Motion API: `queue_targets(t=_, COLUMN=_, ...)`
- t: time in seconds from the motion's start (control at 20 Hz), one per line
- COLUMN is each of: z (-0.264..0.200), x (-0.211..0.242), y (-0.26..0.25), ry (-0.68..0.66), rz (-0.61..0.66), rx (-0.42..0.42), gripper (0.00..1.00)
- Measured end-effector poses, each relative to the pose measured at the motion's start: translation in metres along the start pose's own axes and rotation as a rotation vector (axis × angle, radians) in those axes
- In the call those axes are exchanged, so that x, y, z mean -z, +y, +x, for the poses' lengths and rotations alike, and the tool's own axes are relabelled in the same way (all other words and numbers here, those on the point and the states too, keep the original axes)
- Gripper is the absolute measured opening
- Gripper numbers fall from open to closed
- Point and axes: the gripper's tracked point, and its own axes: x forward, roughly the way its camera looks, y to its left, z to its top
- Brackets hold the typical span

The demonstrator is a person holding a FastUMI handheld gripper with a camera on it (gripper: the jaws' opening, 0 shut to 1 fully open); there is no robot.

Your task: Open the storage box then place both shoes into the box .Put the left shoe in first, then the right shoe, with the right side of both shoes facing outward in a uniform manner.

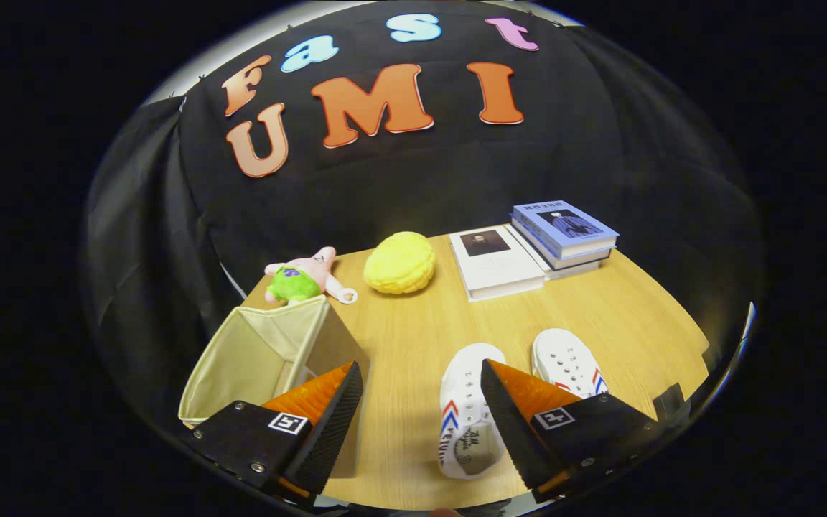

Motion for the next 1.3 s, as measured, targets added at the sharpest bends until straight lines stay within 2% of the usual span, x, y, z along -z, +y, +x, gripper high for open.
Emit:
queue_targets(t=0.25, z=0.008, x=0.034, y=-0.047, ry=0.038, rz=0.003, rx=0.104, gripper=0.99)
queue_targets(t=0.5, z=0.025, x=0.073, y=-0.060, ry=0.124, rz=0.028, rx=0.118, gripper=0.95)
queue_targets(t=0.65, z=0.034, x=0.090, y=-0.066, ry=0.164, rz=0.060, rx=0.114, gripper=0.85)
queue_targets(t=0.75, z=0.042, x=0.097, y=-0.063, ry=0.174, rz=0.081, rx=0.083, gripper=0.79)
queue_targets(t=0.9, z=0.054, x=0.115, y=-0.062, ry=0.216, rz=0.105, rx=0.069, gripper=0.72)
queue_targets(t=1.15, z=0.059, x=0.120, y=-0.054, ry=0.229, rz=0.152, rx=0.063, gripper=0.48)
queue_targets(t=1.2, z=0.060, x=0.119, y=-0.051, ry=0.235, rz=0.152, rx=0.056, gripper=0.45)
queue_targets(t=1.3, z=0.060, x=0.117, y=-0.050, ry=0.238, rz=0.134, rx=0.056, gripper=0.33)
